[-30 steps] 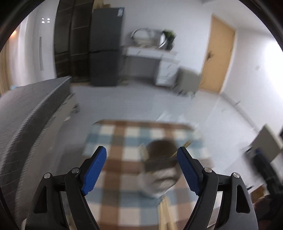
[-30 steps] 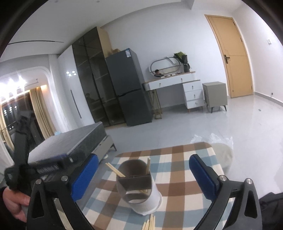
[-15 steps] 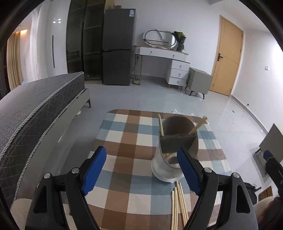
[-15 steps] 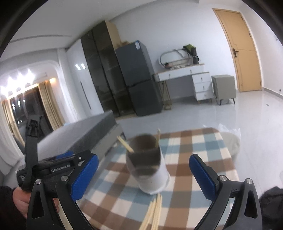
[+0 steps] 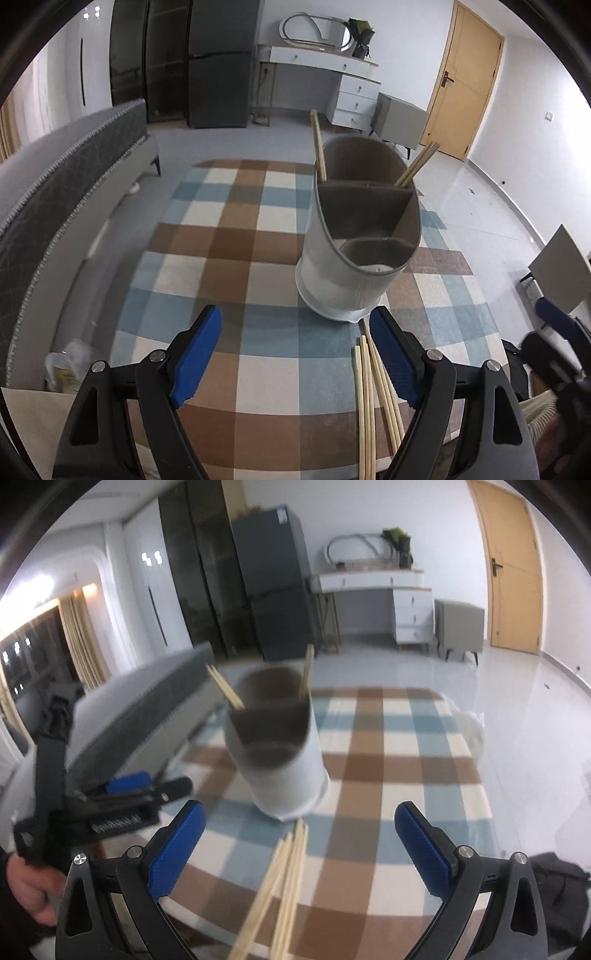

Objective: Organize utensils
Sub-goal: 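Lower both grippers toward the loose chopsticks beside the holder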

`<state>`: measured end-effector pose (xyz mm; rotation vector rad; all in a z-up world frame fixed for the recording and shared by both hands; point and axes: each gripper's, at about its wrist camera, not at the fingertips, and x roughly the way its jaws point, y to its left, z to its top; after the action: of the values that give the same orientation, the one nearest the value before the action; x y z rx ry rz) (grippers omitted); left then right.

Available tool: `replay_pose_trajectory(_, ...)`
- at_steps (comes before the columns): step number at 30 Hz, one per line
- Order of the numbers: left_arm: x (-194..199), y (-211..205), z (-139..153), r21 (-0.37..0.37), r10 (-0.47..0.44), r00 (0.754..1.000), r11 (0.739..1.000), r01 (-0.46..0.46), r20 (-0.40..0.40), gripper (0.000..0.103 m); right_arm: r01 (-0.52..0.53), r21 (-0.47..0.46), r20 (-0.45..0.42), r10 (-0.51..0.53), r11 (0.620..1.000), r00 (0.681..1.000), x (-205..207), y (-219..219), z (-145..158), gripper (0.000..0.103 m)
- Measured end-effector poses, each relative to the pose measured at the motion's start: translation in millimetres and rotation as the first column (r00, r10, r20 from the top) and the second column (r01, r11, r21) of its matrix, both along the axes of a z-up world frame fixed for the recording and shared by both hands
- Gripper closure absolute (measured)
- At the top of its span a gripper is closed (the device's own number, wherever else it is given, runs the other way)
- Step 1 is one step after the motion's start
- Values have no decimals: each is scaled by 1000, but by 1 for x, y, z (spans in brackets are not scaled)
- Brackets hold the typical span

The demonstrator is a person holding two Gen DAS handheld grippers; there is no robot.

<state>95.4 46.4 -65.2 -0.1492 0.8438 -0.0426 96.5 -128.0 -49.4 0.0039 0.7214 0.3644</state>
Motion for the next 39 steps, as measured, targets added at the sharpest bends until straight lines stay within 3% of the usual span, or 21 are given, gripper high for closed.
replay_pose_trajectory(4,11,9,-15,-2,36,997,999,-36,-71,25,-22,-54,-83,18,998,996,16,9,-22,1)
replay_pose_trajectory(7,14,14,-15,-9,59,996,998,-60,-73,25,-31,-82,-146,18,996,989,30,14,-39,2)
replay_pose_trajectory(10,18,16,-14,-1,70,995,998,-70,-64,25,-32,-102,-222,9,994,975,47,17,-59,12)
replay_pose_trajectory(12,21,17,-15,4,73,995,997,-73,-67,25,-36,-119,-273,2,992,962,57,21,-72,31)
replay_pose_trajectory(15,26,18,-17,-16,62,995,998,-63,-83,25,-40,-148,-330,-11,988,944,68,26,-93,37)
replay_pose_trajectory(20,31,26,-20,-16,88,990,996,-90,-110,25,-51,-188,-361,-21,981,932,77,36,-108,38)
replay_pose_trajectory(26,36,34,-28,-22,116,981,992,-121,-158,25,-69,-245,-380,-30,967,925,82,44,-120,60)
replay_pose_trajectory(34,38,36,-34,-36,130,969,990,-140,-210,25,-82,-291,-379,-36,953,925,77,49,-121,61)
replay_pose_trajectory(36,38,36,-34,-27,132,968,990,-142,-215,25,-84,-292,-385,-37,953,922,77,48,-122,67)
replay_pose_trajectory(39,39,38,-36,-27,140,964,988,-149,-226,25,-81,-287,-391,-40,955,920,79,47,-122,68)
